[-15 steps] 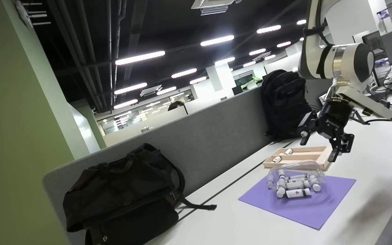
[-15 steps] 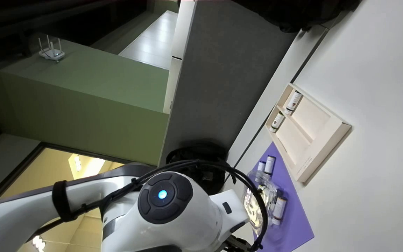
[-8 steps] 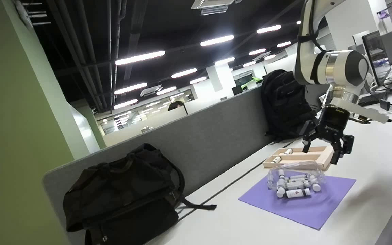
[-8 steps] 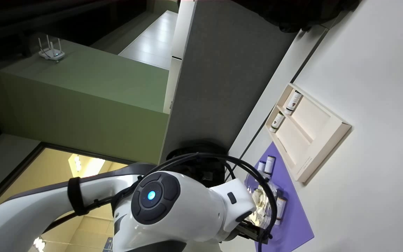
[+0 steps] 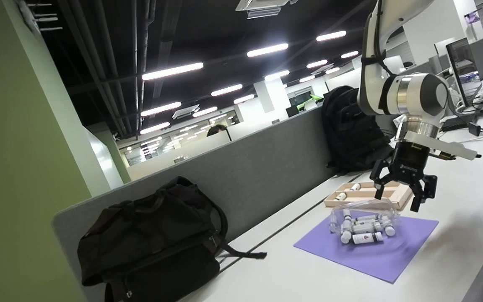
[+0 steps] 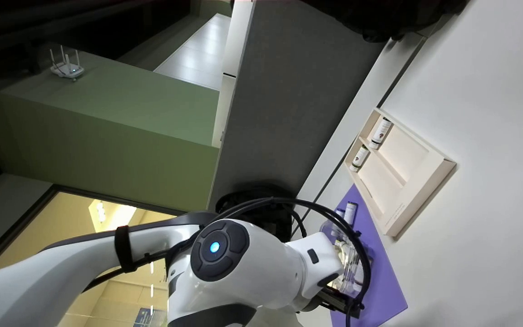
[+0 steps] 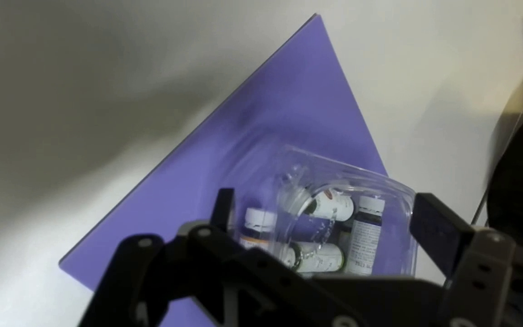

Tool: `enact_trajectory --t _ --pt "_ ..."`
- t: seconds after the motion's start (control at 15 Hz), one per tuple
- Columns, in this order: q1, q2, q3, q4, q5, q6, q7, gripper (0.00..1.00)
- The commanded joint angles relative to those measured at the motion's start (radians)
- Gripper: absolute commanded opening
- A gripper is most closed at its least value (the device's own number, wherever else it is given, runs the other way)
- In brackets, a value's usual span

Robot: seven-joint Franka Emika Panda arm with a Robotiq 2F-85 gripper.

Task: Uncover the clear container and put one of the bottles from the table inside it

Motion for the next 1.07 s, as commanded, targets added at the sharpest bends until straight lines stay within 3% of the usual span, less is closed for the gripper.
enact_trajectory --t 0.0,0.67,1.0 --pt "0.0 0.033 0.006 0.038 -0.006 -0.019 0.032 1.0" --pt "-0.022 0.047 -0.002 0.074 0.049 -0.157 -0.055 1.0" --pt "-0.018 0.049 -0.007 0.068 0.018 -0.184 -0.013 1.0"
